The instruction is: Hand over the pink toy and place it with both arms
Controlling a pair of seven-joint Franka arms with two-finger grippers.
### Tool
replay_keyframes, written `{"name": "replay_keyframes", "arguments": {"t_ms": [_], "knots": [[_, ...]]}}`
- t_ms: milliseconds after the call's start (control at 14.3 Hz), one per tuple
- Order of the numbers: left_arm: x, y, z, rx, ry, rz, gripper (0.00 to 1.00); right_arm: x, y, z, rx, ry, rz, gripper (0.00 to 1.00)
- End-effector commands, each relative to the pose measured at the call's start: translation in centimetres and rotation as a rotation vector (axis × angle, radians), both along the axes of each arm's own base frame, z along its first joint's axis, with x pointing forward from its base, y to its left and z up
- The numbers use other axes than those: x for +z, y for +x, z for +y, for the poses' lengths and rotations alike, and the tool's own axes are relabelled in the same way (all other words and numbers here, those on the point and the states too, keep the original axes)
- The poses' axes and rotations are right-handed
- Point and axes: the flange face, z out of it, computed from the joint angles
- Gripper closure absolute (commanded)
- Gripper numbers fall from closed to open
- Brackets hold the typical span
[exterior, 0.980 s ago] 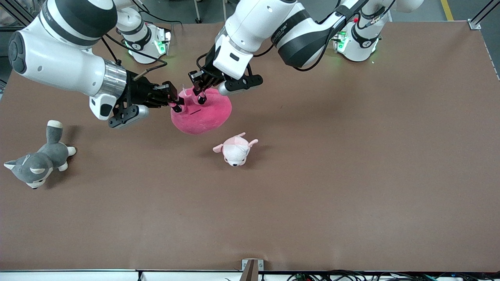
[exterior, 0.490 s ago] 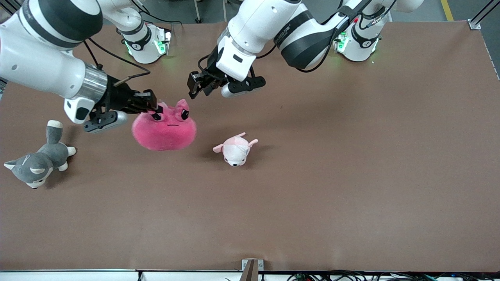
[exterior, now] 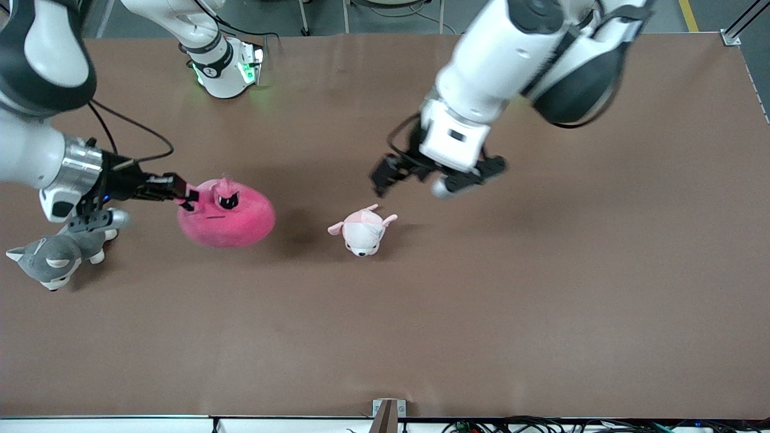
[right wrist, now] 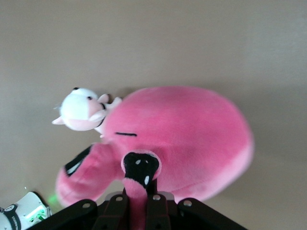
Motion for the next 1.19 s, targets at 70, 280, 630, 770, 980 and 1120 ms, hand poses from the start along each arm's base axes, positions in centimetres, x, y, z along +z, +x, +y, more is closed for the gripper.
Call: {"name": "replay_keyframes", "arguments": {"t_ms": [70,280,630,770,980,1120], "knots": [[0.7,2.0,7.8,-0.049,0.208,-0.011,0.00,-4.5,2.7,-4.5,0.006,0.043,0.017,0.95],[2.1,3.3,15.3,-0.054,0.306,0.025,0.00,-8.3,3.9,-6.8,0.017,0.096,0.034,0.95],[4.6,3.2,23.1,-0.169,0.375,0.047,0.00,-13.7,4.9,-9.1,0.014,0.195,0.053,0.95],[5.1,2.5,25.3,-0.223,0.397,0.087,0.00,-14.0,4.9,-9.1,0.014,0.196,0.057,0.95],[5.6,2.0,28.7,-0.262,0.390,0.137,0.00,-15.4,4.9,-9.0,0.015,0.201,0.079,0.95],[6.8,0.6,30.0,-0.303,0.419,0.119,0.00,-16.0,5.0,-9.0,0.014,0.203,0.086,0.95]]}}
